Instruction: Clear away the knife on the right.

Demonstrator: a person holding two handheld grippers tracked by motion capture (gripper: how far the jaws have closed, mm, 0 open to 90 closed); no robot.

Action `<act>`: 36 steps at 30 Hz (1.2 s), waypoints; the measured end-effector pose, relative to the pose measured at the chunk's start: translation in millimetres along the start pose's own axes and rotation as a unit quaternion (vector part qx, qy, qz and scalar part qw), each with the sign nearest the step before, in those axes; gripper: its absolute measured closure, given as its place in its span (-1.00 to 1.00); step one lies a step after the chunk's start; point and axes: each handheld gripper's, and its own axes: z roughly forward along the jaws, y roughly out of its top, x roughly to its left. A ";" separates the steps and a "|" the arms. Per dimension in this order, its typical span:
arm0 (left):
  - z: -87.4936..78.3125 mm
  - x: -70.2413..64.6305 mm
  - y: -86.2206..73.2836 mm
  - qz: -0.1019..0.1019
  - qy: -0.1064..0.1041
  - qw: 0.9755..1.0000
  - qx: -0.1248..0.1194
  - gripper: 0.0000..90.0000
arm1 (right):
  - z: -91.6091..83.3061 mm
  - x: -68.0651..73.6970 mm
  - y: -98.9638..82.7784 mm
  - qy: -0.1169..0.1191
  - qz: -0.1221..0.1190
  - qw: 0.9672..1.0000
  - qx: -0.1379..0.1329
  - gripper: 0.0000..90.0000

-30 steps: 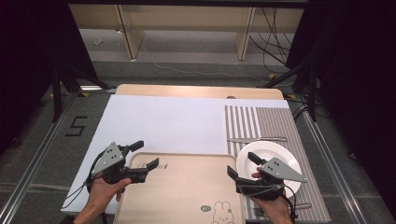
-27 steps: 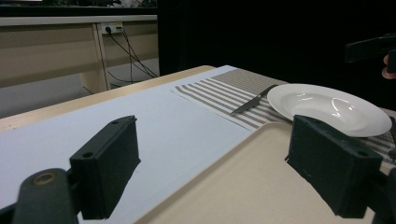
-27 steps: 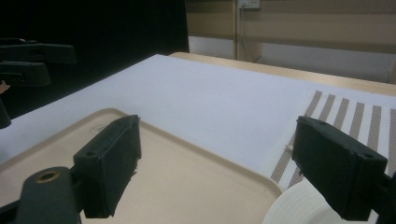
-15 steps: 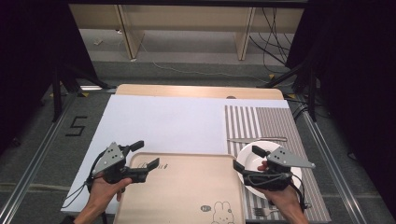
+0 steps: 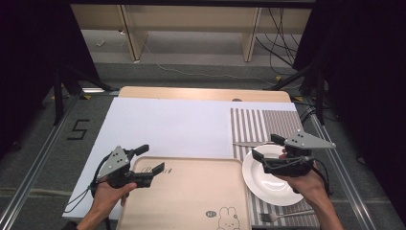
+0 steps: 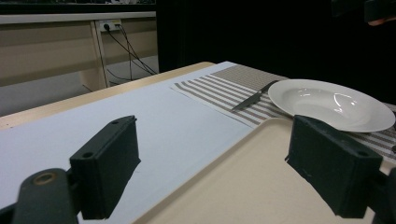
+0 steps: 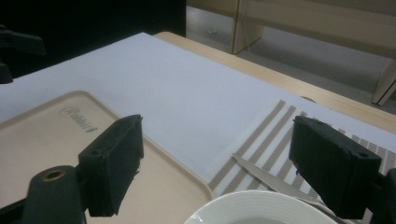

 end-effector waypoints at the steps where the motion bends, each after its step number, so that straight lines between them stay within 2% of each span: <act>1: 0.0 0.1 -0.1 0.000 0.000 1.000 0.000 -0.65 | 0.0 0.0 0.0 0.000 0.000 1.000 0.000 -0.59; 3: 0.0 0.8 -0.5 0.000 0.003 1.000 0.001 -0.65 | 1.2 -8.5 4.7 -0.003 -0.004 1.000 0.019 -0.58; 4: 0.0 0.8 -0.5 0.000 0.003 1.000 0.001 -0.65 | 1.2 -8.5 4.7 -0.003 -0.004 1.000 0.019 -0.58; 7: 1.0 2.1 -1.3 -0.005 0.002 1.000 -0.002 -0.65 | 7.7 -25.2 9.8 -0.002 -0.008 0.999 0.052 -0.58; 8: 0.4 2.3 -1.3 -0.004 0.007 1.000 0.004 -0.65 | 7.7 -25.2 9.8 -0.002 -0.008 0.999 0.052 -0.58; 9: 0.4 2.8 -1.2 -0.004 0.007 1.000 0.004 -0.65 | 12.9 -34.9 11.2 -0.005 -0.012 0.998 0.067 -0.57; 13: 0.3 3.0 -1.3 -0.005 0.007 1.000 0.004 -0.65 | 21.5 -48.9 12.5 -0.011 -0.009 0.995 0.094 -0.57; 14: 0.5 2.9 -1.4 -0.004 0.006 1.000 0.004 -0.65 | 28.8 -59.4 13.2 -0.014 -0.011 0.994 0.112 -0.57; 16: 0.5 2.8 -1.4 -0.004 0.006 1.000 0.004 -0.65 | 34.3 -66.3 13.7 -0.014 -0.010 0.992 0.128 -0.57; 17: 0.6 2.7 -1.5 -0.004 0.006 1.000 0.004 -0.65 | 34.3 -66.3 13.7 -0.014 -0.010 0.992 0.128 -0.57; 18: 0.6 2.7 -1.5 -0.004 0.006 1.000 0.004 -0.65 | 41.2 -74.9 13.4 -0.016 -0.018 0.989 0.147 -0.56; 21: 0.5 3.1 -1.4 -0.003 0.008 1.000 0.004 -0.65 | 50.8 -86.0 14.3 -0.021 -0.027 0.983 0.179 -0.57; 24: 0.4 3.1 -1.4 -0.004 0.009 1.000 0.004 -0.65 | 57.5 -93.7 14.7 -0.027 -0.016 0.982 0.187 -0.56; 25: 0.3 3.2 -1.4 -0.004 0.009 1.000 0.005 -0.65 | 58.9 -98.1 15.1 -0.025 -0.024 0.980 0.197 -0.56; 27: 0.2 3.2 -1.4 -0.004 0.009 1.000 0.004 -0.65 | 64.5 -104.4 14.6 -0.032 -0.012 0.978 0.206 -0.56; 28: 0.3 3.3 -1.4 -0.004 0.009 1.000 0.004 -0.65 | 70.4 -112.0 13.7 -0.033 -0.017 0.975 0.220 -0.56; 29: 0.3 3.3 -1.4 -0.004 0.009 1.000 0.005 -0.65 | 71.8 -112.7 13.6 -0.036 -0.009 0.974 0.225 -0.56; 30: 0.6 3.1 -1.6 -0.004 0.008 1.000 0.005 -0.65 | 71.8 -112.7 13.6 -0.036 -0.009 0.974 0.225 -0.56; 31: 0.9 2.8 -1.9 -0.003 0.007 1.000 0.007 -0.65 | 76.9 -118.8 13.4 -0.037 -0.011 0.972 0.234 -0.56; 32: 1.7 2.7 -2.3 -0.003 0.005 1.000 0.005 -0.65 | 76.9 -118.8 13.4 -0.037 -0.011 0.972 0.234 -0.56; 35: 1.8 2.5 -1.5 0.003 0.004 1.000 0.006 -0.65 | 84.4 -127.3 13.6 -0.045 0.000 0.966 0.254 -0.55; 36: 0.9 2.4 -0.9 0.002 0.007 1.000 0.005 -0.65 | 84.4 -127.3 13.6 -0.045 0.000 0.966 0.254 -0.55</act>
